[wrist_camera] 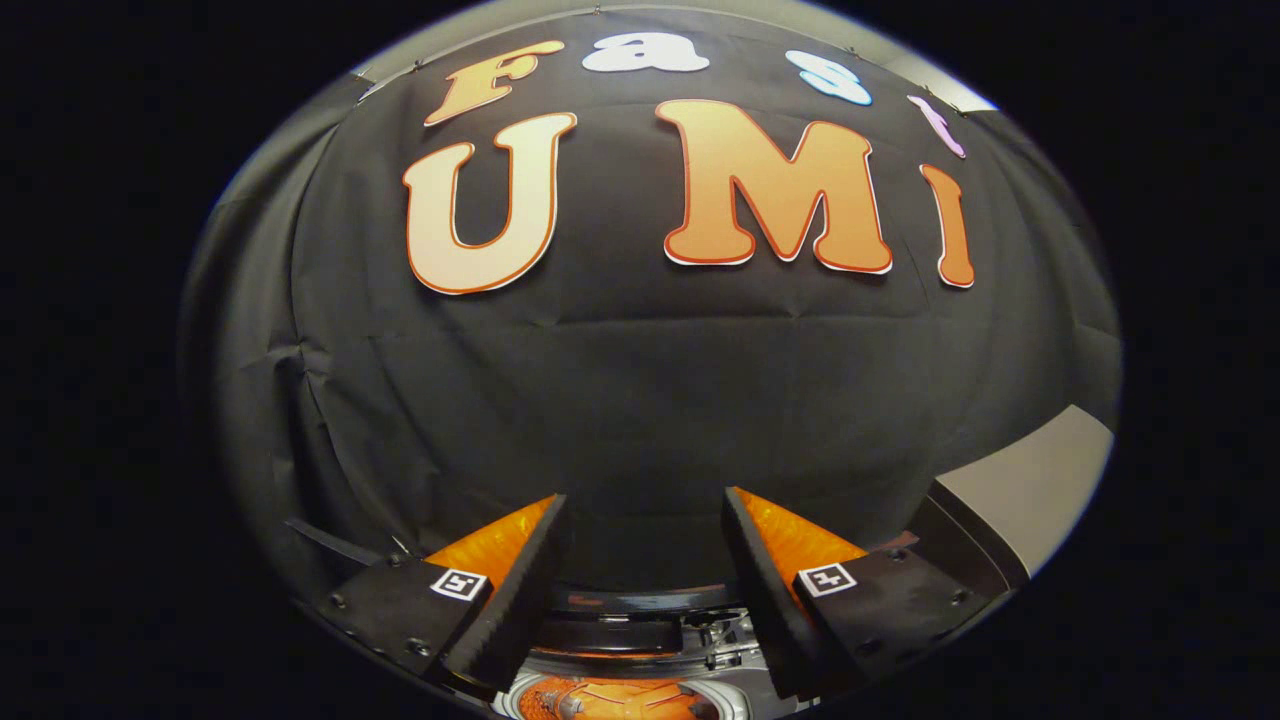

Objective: Put the clothes into the washing machine and then close the washing machine lid.

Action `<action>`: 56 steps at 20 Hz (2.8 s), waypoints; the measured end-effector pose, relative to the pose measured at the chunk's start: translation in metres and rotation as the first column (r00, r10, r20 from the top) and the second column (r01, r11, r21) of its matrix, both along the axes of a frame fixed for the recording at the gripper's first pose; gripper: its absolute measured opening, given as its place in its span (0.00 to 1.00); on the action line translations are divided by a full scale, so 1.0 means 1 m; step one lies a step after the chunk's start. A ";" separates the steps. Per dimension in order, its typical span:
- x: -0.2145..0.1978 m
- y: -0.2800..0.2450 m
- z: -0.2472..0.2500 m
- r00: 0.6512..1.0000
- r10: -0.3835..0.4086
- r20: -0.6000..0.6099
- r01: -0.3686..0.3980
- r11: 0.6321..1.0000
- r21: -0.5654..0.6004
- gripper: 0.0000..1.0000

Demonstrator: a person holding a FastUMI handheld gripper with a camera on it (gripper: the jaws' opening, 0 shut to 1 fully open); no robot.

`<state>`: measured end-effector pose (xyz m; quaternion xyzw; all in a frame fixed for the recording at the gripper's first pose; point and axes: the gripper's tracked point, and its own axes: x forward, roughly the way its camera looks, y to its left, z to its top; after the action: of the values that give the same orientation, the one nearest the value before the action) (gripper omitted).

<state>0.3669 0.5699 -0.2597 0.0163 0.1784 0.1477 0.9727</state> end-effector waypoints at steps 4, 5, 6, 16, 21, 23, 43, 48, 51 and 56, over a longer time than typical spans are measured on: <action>-0.022 -0.008 0.000 1.000 0.004 0.016 -0.004 1.000 0.004 0.97; -0.032 -0.011 0.002 1.000 0.003 0.024 -0.004 1.000 0.005 0.97; -0.042 -0.014 0.002 1.000 0.003 0.029 -0.003 1.000 0.007 0.97; -0.097 -0.032 -0.011 0.998 0.017 0.053 -0.017 1.000 0.006 0.97; -0.116 -0.038 -0.021 0.999 0.026 0.043 -0.026 1.000 0.006 0.97; -0.126 -0.041 -0.027 0.999 0.023 0.037 -0.023 1.000 -0.002 0.97; -0.216 -0.055 0.023 0.999 0.044 0.007 -0.044 0.998 0.055 1.00; -0.237 -0.076 0.119 0.990 0.035 0.134 -0.050 0.993 0.107 1.00; -0.249 -0.103 0.159 0.984 0.021 0.176 -0.044 0.991 0.125 1.00; -0.275 -0.179 0.211 0.971 -0.015 0.238 -0.017 0.991 0.135 1.00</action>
<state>0.0917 0.3913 -0.0486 0.0645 0.0498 0.1608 0.9836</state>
